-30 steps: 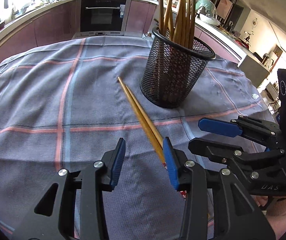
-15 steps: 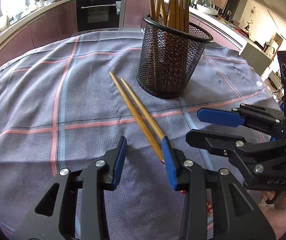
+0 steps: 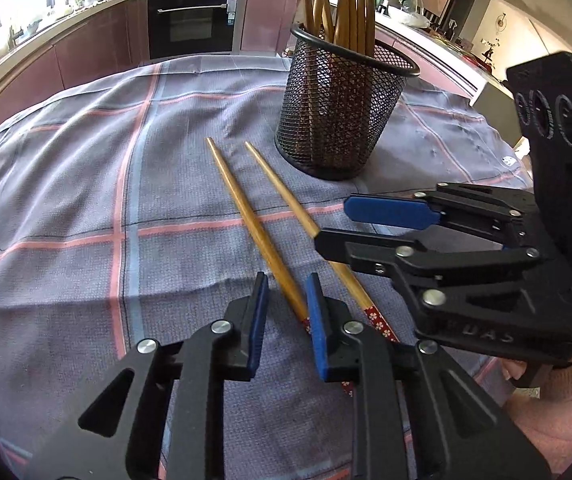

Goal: Organize utensils
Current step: 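Move both grippers back down over the two remaining chopsticks, then close the left gripper on a chopstick and lift while the right gripper grasps the other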

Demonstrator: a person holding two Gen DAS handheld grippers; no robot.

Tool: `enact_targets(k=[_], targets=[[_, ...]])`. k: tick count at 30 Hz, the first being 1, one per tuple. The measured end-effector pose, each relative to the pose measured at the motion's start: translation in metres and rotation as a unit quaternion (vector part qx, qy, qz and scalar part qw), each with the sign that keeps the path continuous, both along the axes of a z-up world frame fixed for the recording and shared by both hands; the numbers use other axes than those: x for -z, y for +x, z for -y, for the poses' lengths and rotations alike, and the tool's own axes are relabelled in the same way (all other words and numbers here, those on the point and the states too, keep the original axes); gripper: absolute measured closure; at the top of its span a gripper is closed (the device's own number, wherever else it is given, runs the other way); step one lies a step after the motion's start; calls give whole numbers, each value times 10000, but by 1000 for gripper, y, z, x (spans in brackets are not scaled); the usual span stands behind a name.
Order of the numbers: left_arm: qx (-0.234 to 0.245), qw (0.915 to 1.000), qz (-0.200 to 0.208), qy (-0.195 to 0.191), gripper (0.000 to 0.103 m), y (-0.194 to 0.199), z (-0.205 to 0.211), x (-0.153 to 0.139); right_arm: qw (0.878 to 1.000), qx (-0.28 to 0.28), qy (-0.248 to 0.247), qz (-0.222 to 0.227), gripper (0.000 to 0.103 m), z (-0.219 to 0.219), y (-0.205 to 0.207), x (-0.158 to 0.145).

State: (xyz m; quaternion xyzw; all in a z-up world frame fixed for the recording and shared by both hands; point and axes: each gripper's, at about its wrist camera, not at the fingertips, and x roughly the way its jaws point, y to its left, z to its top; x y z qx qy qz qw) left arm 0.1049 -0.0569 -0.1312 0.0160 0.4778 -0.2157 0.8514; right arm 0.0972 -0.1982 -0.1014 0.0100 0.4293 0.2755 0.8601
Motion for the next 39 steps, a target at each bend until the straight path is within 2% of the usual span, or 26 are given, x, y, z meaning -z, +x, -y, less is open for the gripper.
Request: enact_targets(k=[2, 6, 10, 14, 21, 32, 39], targets=[[3, 10000, -4, -21, 84, -2, -1, 0, 10000, -33, -92, -16, 75, -6, 3, 2], [3, 10000, -26, -81, 84, -6, -2, 0, 9995, -43, -311, 48, 79, -15, 5, 4], [-12, 9999, -44, -133, 84, -11, -3, -1, 9991, -53, -410, 52, 93, -14, 3, 4], [-19, 9999, -31, -140, 84, -12, -4, -1, 9994, -17, -357, 7, 94, -7, 1, 4], [-135, 9998, 12, -115, 74, -4, -6, -4, 9995, 69, -296, -29, 95, 2, 1, 3], [-278, 9995, 56, 143, 73, 29, -1, -4, 9992, 152, -369, -30, 91, -2, 10, 3], [-329, 9990, 124, 280, 79, 35, 4, -2, 9988, 169, -462, 23, 90, -7, 14, 3]])
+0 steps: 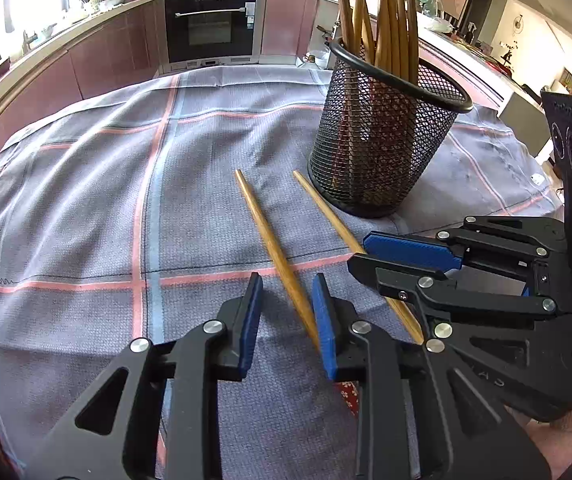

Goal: Organize utensils
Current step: 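Close the left gripper on a chopstick and lift while the right gripper grasps the other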

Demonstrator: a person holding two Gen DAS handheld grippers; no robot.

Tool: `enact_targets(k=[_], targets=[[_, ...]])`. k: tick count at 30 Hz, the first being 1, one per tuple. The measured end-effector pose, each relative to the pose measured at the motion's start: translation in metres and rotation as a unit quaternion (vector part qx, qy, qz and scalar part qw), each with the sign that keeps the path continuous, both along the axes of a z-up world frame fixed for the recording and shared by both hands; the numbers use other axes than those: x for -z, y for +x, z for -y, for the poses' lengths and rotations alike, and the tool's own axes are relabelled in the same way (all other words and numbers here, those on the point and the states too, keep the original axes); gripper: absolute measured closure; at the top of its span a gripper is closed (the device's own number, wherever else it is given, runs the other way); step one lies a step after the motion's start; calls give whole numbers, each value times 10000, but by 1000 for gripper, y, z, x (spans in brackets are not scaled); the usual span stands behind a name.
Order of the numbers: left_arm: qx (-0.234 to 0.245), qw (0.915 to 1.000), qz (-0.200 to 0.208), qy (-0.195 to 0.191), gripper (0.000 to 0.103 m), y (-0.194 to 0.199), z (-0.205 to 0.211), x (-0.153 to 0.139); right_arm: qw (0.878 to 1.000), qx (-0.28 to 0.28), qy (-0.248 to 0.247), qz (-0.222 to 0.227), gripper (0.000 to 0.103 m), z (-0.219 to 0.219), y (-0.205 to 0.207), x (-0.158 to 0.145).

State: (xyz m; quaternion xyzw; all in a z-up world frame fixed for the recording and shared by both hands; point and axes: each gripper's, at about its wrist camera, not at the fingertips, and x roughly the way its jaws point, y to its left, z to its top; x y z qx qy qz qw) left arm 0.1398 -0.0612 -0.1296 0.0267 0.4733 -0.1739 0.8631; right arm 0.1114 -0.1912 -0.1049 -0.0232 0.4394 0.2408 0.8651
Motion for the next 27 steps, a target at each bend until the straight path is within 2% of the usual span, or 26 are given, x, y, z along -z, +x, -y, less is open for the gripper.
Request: enact_targets(k=[7, 27], targets=[[-159, 9999, 28, 3, 87, -1, -2, 1, 10000, 30, 8, 9, 94, 0, 3, 1], [-253, 9995, -59, -154, 95, -8, -5, 0, 9995, -37, 294, -77, 98, 13, -3, -8]])
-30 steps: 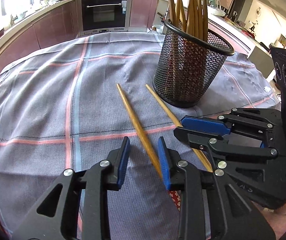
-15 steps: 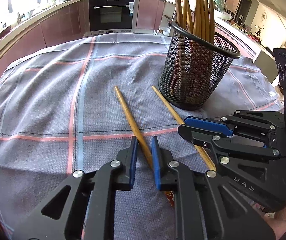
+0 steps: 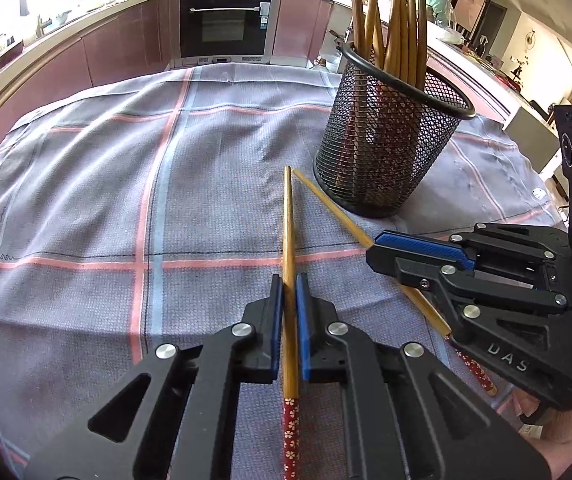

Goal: Organize utensils
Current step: 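Close the left gripper on a chopstick and lift while the right gripper grasps the other, then carry the left gripper's chopstick upright over the mesh cup while the right gripper carries its own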

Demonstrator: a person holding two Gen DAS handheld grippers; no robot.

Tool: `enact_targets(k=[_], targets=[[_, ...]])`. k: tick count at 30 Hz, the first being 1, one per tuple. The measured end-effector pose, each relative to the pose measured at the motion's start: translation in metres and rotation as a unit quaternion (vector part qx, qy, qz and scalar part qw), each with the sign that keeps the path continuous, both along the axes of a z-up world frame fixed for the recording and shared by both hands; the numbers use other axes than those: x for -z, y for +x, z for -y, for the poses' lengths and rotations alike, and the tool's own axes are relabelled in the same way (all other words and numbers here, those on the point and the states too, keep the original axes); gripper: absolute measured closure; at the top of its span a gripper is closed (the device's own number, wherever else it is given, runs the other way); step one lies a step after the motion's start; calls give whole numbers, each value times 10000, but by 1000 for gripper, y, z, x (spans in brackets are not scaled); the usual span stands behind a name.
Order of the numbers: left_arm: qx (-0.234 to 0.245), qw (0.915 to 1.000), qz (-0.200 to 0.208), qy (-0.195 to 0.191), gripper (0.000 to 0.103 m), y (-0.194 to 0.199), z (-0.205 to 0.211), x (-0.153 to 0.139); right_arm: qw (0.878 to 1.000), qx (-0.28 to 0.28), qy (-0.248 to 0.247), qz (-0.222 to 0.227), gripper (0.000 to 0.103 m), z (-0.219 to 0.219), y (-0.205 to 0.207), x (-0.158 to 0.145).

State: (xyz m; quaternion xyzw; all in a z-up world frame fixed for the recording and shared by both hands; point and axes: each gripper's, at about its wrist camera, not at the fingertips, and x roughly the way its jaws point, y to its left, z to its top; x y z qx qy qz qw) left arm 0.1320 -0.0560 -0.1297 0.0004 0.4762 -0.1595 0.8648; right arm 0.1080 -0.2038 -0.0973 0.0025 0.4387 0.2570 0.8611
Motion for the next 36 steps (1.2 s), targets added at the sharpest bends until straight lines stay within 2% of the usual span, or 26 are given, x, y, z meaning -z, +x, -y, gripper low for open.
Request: enact_targets(k=[13, 25, 36], targets=[[43, 9997, 92, -212, 95, -11, -10, -14, 9987, -164, 466, 145, 98, 14, -18, -17], [246, 9964, 437, -677, 95, -32, -23, -51, 9939, -130, 898, 629, 98, 30, -34, -54], [337, 9929, 723, -880, 95, -48, -27, -80, 9888, -64, 1133, 970, 98, 43, -41, -77]])
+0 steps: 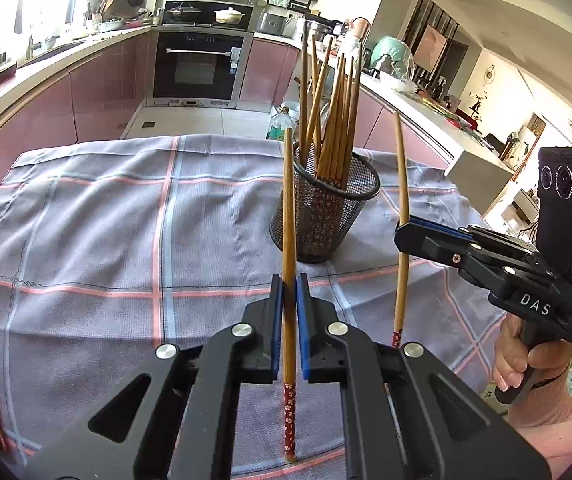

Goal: Organize utensils
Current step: 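Carry the left gripper's chopstick upright over the mesh cup while the right gripper carries its own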

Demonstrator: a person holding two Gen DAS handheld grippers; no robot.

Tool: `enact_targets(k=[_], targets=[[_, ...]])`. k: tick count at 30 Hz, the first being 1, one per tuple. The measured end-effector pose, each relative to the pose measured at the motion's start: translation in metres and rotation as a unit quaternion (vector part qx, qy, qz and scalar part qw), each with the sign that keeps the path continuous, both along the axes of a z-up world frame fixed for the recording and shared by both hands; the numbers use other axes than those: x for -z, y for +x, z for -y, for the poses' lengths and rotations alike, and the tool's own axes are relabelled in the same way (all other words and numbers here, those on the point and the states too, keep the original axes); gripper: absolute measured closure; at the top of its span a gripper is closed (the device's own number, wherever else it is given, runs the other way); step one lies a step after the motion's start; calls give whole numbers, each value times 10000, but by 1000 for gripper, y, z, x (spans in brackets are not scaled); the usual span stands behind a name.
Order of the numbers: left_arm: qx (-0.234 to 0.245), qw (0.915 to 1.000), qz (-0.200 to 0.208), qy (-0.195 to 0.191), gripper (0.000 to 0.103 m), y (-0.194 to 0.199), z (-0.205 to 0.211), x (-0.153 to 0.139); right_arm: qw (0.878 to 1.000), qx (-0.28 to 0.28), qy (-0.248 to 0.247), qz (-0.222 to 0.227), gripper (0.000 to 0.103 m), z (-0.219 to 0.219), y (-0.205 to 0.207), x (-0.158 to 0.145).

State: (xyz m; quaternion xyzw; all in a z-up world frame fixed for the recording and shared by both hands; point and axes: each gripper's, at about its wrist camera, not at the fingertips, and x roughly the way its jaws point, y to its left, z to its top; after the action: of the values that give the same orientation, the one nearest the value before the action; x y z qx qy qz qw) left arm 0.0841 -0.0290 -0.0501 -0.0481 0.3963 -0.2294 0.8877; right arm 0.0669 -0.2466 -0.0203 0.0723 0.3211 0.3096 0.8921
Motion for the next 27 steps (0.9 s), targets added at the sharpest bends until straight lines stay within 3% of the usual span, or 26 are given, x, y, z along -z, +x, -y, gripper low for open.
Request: enact_targets(k=[27], targets=[[100, 9988, 407, -233, 95, -14, -8, -34, 9985, 128, 137, 523, 98, 15, -7, -28]])
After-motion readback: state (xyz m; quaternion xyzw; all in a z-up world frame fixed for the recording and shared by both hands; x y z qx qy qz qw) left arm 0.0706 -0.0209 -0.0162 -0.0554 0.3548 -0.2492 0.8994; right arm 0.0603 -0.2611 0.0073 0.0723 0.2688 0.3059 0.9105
